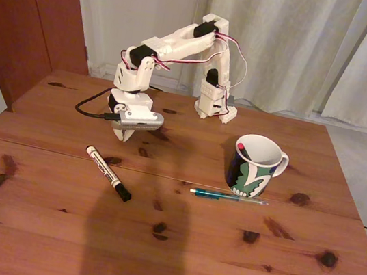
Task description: Clean up the desk and place the pens and markers into the cup
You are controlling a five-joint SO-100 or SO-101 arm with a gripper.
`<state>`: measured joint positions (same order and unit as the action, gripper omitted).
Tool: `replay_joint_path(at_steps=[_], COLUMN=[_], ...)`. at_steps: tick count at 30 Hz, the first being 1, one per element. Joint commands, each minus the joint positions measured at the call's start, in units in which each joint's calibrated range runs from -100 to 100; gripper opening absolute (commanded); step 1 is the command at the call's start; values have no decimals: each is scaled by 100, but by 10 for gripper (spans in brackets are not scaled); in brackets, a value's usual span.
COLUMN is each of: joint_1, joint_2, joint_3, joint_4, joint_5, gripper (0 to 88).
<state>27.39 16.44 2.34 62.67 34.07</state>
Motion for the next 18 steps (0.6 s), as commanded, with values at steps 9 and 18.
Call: replay_joint_path(at_steps=[9,18], joint_1=[-73,-73], joint_2=[685,1447], joint_3=[-928,-1604], joint_4=[-783,-1067], joint_5=[25,14], gripper=[7,12])
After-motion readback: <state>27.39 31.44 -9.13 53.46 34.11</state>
